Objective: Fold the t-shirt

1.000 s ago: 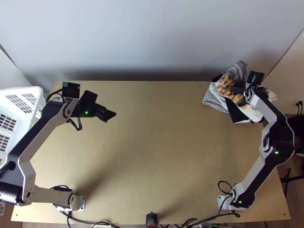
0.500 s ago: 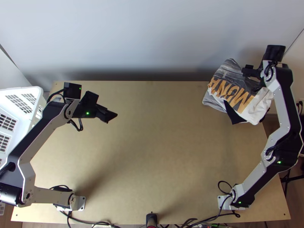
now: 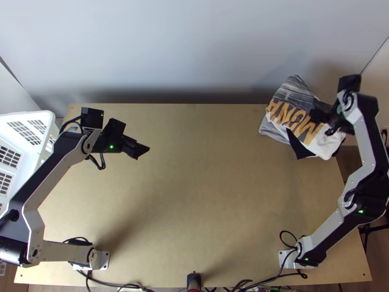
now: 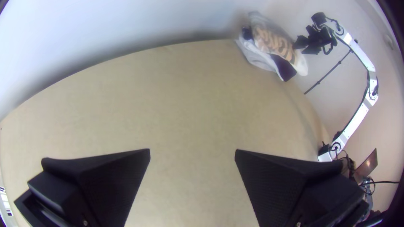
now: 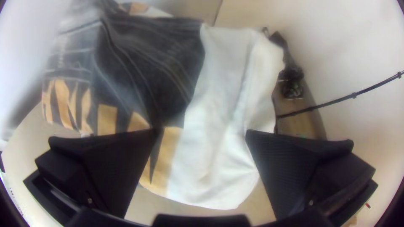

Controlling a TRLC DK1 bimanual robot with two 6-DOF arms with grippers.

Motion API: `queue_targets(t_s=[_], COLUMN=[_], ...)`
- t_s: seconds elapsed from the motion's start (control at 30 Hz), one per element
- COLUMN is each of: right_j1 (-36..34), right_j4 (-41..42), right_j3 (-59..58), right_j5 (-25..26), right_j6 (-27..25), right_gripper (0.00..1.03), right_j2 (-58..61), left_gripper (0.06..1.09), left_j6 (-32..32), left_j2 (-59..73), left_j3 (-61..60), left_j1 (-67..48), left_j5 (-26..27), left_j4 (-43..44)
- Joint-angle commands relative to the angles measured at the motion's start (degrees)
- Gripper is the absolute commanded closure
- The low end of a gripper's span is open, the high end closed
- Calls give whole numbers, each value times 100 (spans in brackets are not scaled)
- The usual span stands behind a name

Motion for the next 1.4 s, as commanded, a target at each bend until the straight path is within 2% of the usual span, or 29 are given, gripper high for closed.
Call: queue_targets(t_s=[0.0,0.1,0.33,0.5,0.77,0.97,1.27,1.37], right_j1=[57,127,-93,-22,470,742,1129,1164], right_j4=[1031,1971,2059,2050,2120,3078,3931,4160], right_j3=[-1303,-1980,-2094,-2051,-1514,-1532,-1637,-1576], right_j5=[-419,-419,-410,-419,-419,-419,-419,-419], right_j6=[-184,-606,-702,-738,-799,-1344,-2135,-2258], right_gripper=[4,4,4,5,5,5,5,5], right_j2=[-94,55,723,-173,-1360,-1474,-1061,-920], left_gripper=[10,10,10,10,10,10,10,10], left_j6=[-17,-17,10,36,10,1,27,36], left_j2=[26,26,-26,-44,-26,-44,-88,-114], left_j3=[23,14,23,-3,50,76,41,23], left_j1=[-5,-32,83,118,12,12,83,135], left_j5=[10,10,10,10,10,10,10,10], left_j4=[23,23,-12,-47,-38,-47,-117,-126])
